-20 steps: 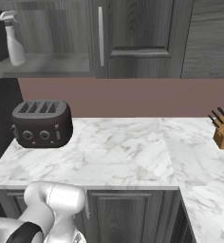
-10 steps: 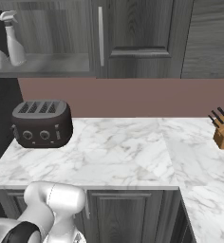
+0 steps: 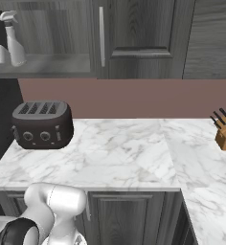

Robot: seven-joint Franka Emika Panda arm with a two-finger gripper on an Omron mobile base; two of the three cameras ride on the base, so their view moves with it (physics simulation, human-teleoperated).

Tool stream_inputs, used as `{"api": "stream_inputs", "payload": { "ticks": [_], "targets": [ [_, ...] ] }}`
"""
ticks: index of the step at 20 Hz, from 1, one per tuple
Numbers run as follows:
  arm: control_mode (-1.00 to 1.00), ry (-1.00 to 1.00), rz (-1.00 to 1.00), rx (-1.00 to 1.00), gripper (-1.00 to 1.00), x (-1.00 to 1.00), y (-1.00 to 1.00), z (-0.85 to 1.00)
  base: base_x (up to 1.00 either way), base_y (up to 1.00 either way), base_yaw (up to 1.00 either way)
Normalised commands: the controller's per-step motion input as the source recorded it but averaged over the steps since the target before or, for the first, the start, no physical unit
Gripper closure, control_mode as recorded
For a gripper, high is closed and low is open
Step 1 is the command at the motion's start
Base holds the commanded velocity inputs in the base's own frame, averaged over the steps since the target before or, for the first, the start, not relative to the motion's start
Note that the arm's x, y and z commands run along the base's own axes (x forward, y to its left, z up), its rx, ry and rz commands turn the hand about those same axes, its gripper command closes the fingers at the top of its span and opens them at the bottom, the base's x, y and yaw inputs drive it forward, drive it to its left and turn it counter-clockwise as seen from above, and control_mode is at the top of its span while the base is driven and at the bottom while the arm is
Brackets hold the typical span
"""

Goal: Move the cutting board and knife to the sink. Then move spray from the cabinet to the counter.

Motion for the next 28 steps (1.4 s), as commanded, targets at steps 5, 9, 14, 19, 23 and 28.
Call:
{"api": "stream_inputs", "payload": {
  "ticks": [5, 9, 14, 19, 23, 28],
  "targets": [
    [-1.00, 0.00, 0.00, 0.00, -1.00, 0.39, 0.27, 0.00, 0.00, 0.00, 0.00],
    [-1.00, 0.00, -0.01, 0.00, -1.00, 0.38, 0.23, 0.00, 0.00, 0.00, 0.00],
    [-1.00, 0.00, -0.02, 0.00, -1.00, 0.35, 0.22, 0.00, 0.00, 0.00, 0.00],
    [-1.00, 0.00, -0.01, 0.00, -1.00, 0.34, 0.23, 0.00, 0.00, 0.00, 0.00],
    [-1.00, 0.00, -0.01, -0.01, -1.00, 0.31, 0.18, 0.00, 0.00, 0.00, 0.00],
    [-1.00, 0.00, -0.01, -0.02, -1.00, 0.29, 0.15, 0.00, 0.00, 0.00, 0.00]
  ]
}}
